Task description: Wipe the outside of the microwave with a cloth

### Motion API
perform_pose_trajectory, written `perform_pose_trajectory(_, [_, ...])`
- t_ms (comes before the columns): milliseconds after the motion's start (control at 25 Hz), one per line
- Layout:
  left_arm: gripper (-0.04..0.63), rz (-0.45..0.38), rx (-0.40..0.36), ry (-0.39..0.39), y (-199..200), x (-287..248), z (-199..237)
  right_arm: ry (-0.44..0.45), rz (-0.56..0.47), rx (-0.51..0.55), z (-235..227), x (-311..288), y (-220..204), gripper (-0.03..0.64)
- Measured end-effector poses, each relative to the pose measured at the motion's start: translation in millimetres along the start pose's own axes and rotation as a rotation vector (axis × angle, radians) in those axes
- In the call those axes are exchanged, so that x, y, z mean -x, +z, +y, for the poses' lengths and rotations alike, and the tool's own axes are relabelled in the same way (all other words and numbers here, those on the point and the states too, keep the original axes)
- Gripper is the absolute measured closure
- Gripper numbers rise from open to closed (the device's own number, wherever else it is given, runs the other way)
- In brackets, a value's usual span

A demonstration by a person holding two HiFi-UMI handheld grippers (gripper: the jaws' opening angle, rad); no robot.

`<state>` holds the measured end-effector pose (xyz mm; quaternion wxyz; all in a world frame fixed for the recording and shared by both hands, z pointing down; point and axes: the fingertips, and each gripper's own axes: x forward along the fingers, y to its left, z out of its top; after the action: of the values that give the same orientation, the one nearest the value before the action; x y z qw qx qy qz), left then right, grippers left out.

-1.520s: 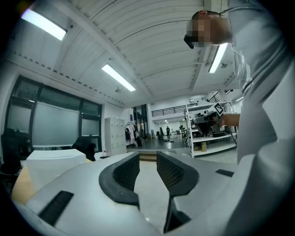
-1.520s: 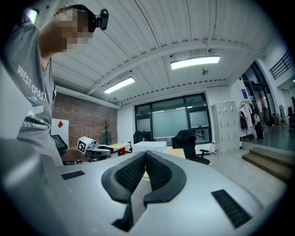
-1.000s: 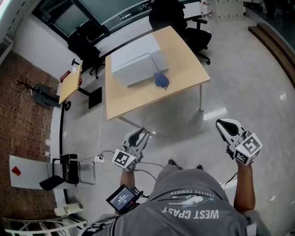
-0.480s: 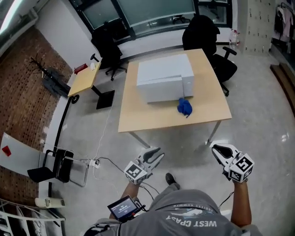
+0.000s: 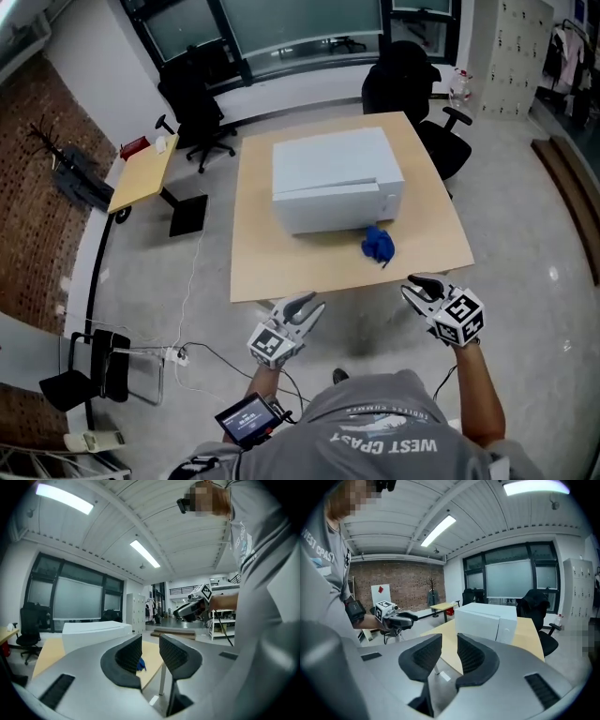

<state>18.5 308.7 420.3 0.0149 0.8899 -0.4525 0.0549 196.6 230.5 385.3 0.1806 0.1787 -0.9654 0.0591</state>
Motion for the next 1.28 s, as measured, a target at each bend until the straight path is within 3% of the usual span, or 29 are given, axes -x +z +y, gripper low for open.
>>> perform_pose_trajectory(360, [0.466,0.075,0.119,0.058,-34.7,-38.4,78.5,-0.045,0.262,0.031,-117.9,-143.5,-81.3,0.504])
perform_pose_trajectory(560, [0.466,0.091,0.114,0.132,-41.8,-71.7,118.7,-0.068,0.398,0.108,-187.0,-221.1,-147.3,0.454])
perform_pose_trajectory(760, [0.466,0.11,0.178,0.186,-60.8,-81.7,150.8,-0.089,0.515,0.129,-218.1,-270.8,-196.9,0.41])
perform_pose_trajectory(880, [0.466,0.107,0.207,0.178,-65.5,-85.2,168.9,-0.063,0.619,0.066,-221.6,-286.3,-239.9,0.419])
perform_pose_trajectory(920, [0.466,0.108,0.214,0.172,-67.4,-85.2,175.7,-0.057,0.618,-0.001,-221.3,-290.8,-249.3,0.504])
perform_pose_trajectory(1000, [0.466,0.116,0.22,0.161,-69.6,-80.6,188.0,-0.089,0.505,-0.169,-223.1,-295.2,-233.3,0.546])
perform_pose_trajectory(1080, [0.466,0.126,0.219,0.157,-70.4,-70.3,199.5,-0.172,0.259,-0.286,-230.3,-291.5,-172.4,0.551])
perform_pose_trajectory(1200, [0.466,0.145,0.215,0.17,-74.0,-46.2,217.9,-0.288,-0.078,-0.314,-235.0,-294.6,-81.0,0.551])
perform_pose_trajectory(1280, [0.466,0.16,0.21,0.187,-77.0,-27.7,229.5,-0.288,-0.147,-0.329,-219.4,-322.2,-54.2,0.551])
